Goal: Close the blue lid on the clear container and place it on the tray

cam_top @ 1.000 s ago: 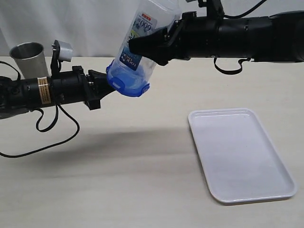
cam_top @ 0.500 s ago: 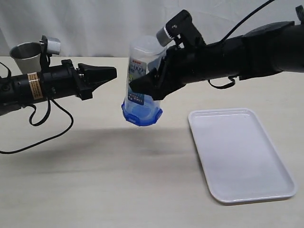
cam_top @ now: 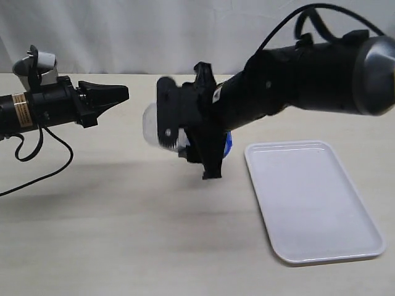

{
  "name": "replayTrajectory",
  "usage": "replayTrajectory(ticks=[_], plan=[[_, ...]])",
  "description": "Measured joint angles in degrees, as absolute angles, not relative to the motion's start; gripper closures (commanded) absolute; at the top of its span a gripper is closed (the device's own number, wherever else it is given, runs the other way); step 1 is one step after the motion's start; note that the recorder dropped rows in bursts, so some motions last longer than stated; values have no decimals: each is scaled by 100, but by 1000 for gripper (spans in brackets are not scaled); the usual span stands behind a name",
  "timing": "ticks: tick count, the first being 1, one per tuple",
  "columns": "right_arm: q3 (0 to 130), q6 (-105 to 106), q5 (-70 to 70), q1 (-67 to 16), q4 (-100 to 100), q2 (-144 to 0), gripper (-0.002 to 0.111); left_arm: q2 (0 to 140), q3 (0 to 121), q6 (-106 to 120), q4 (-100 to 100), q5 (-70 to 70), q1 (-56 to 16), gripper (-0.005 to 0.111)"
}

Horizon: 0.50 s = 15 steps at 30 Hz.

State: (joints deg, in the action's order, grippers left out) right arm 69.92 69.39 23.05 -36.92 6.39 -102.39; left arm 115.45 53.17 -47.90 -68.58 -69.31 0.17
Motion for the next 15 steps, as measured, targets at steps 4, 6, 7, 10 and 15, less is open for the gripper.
replayTrajectory(ticks=[4, 6, 7, 10, 15], plan=[[6754, 6589, 2428, -4130, -1563, -10239, 104, 11545, 5317, -4790, -6883, -6931, 74, 107], [6628, 6538, 2525, -4263, -2372, -10239, 104, 11545, 5317, -4790, -6964, -6931, 74, 107], [6582, 6519, 2550, -4295, -2625, -10239, 104, 11545, 5317, -4790, -7011, -6931, 74, 107], [6519, 6495, 2597, -4330, -2943, -10321, 104, 11545, 5317, -4790, -7288, -6931, 74, 107], [6519, 6114, 2601, -4338, -3046, -10633, 98, 11545, 5317, -4790, -7946, -6931, 74, 107]])
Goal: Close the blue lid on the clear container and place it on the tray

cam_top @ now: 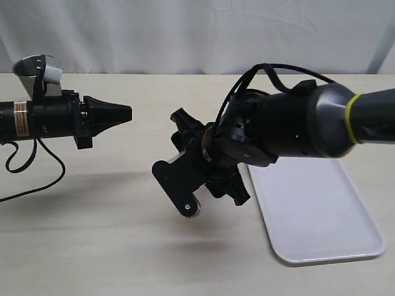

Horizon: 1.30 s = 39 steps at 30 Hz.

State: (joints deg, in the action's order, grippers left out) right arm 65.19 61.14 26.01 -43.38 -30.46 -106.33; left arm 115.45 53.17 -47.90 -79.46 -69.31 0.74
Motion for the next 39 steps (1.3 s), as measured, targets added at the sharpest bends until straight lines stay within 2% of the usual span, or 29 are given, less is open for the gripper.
replayTrajectory(ticks=[2, 5, 8, 10, 15, 18, 27, 32, 39], plan=[[6519, 5807, 2601, -4338, -3046, -10753, 87, 11545, 5317, -4842, -8156, -6931, 74, 107], [6519, 5528, 2589, -4338, -3059, -10793, 60, 11545, 5317, -4971, -8344, -6931, 74, 102], [6519, 5332, 2509, -4338, -3059, -10793, 37, 11545, 5317, -5010, -8434, -6931, 74, 87], [6519, 5175, 2393, -4338, -3059, -10793, 32, 11545, 5317, -5025, -8457, -6931, 74, 75], [6519, 4930, 2186, -4343, -3070, -10793, 31, 11545, 5317, -5046, -8457, -6907, 74, 52], [6519, 4783, 2162, -4343, -3068, -10793, 31, 11545, 5317, -5046, -8408, -6850, 74, 45], [6519, 3664, 2136, -4343, -3068, -10699, 34, 11545, 5468, -5987, -8769, -6502, -35, 44], [6519, 2969, 1993, -4263, -3068, -10219, 37, 11522, 6040, -7541, -9699, -5624, -522, 43], [6531, 556, 1502, -3098, -3068, -9516, 37, 11483, 6170, -8056, -9969, -4836, -1454, 43]])
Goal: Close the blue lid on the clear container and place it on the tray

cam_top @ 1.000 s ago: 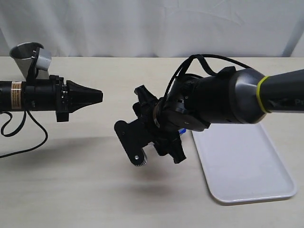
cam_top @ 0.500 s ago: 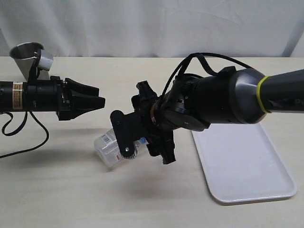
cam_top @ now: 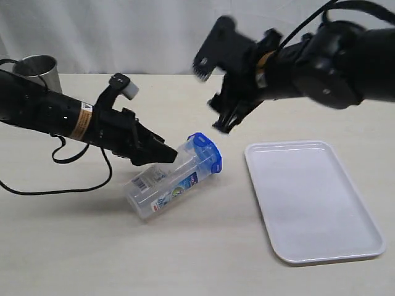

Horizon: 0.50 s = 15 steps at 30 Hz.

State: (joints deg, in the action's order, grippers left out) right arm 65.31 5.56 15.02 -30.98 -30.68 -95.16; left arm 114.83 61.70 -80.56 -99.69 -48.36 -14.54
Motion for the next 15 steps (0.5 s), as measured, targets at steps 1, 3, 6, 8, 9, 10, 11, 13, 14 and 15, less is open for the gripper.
replayTrajectory(ticks=[1, 3, 6, 8, 9, 10, 11, 13, 14, 15], plan=[[6568, 34, 1462, -2836, -3037, -9476, 37, 11461, 6170, -8070, -9979, -4745, -1613, 43], [6597, -606, 1461, -2387, -2834, -9418, 37, 11381, 6170, -8070, -9994, -4456, -1944, 40], [6597, -995, 1611, -1799, -2181, -9416, 37, 11296, 6189, -8069, -9994, -3912, -2382, 32], [6597, -1013, 1679, -1542, -1718, -9416, 37, 11257, 6218, -8054, -10003, -3354, -2635, 32], [6597, -982, 1702, -1471, -1556, -9416, 37, 11235, 6227, -8054, -10003, -3067, -2720, 32], [6597, -923, 1714, -1408, -1369, -9416, 37, 11217, 6227, -8054, -10003, -2667, -2818, 33], [6597, -893, 1714, -1381, -1294, -9416, 37, 11178, 6227, -8064, -10018, -2236, -2896, 33], [6597, -818, 1714, -1369, -1175, -9416, 37, 11071, 6227, -8111, -10028, -1564, -2960, 36], [6597, -819, 1701, -1369, -1157, -9416, 37, 11003, 6240, -8184, -10028, -1385, -2960, 38], [6597, -806, 1700, -1369, -1130, -9416, 37, 10904, 6254, -8307, -10028, -1215, -2960, 41]])
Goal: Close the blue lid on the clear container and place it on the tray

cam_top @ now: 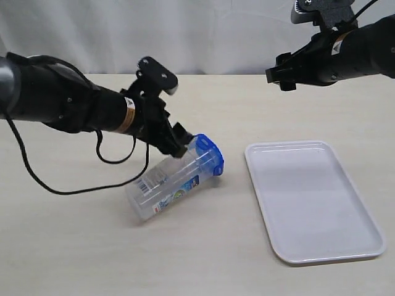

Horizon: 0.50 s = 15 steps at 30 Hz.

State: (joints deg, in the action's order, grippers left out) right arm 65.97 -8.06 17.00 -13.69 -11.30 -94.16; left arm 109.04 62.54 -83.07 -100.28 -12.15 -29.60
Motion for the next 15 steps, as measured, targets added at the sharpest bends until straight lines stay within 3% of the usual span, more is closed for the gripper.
replayTrajectory(ticks=[2, 8, 12, 15], plan=[[6597, -796, 1675, -1369, -1107, -9416, 37, 10702, 6350, -8606, -10028, -1108, -2950, 46], [6597, -796, 1665, -1369, -1096, -9416, 37, 10375, 6509, -9248, -10028, -1612, -2983, 46], [6597, -796, 1762, -1369, -1085, -9416, 37, 10375, 6489, -10016, -10023, 0, -3007, 47], [6597, -796, 1814, -1369, -1078, -9416, 37, 10375, 6533, -9096, -9063, 1556, -2997, 48]])
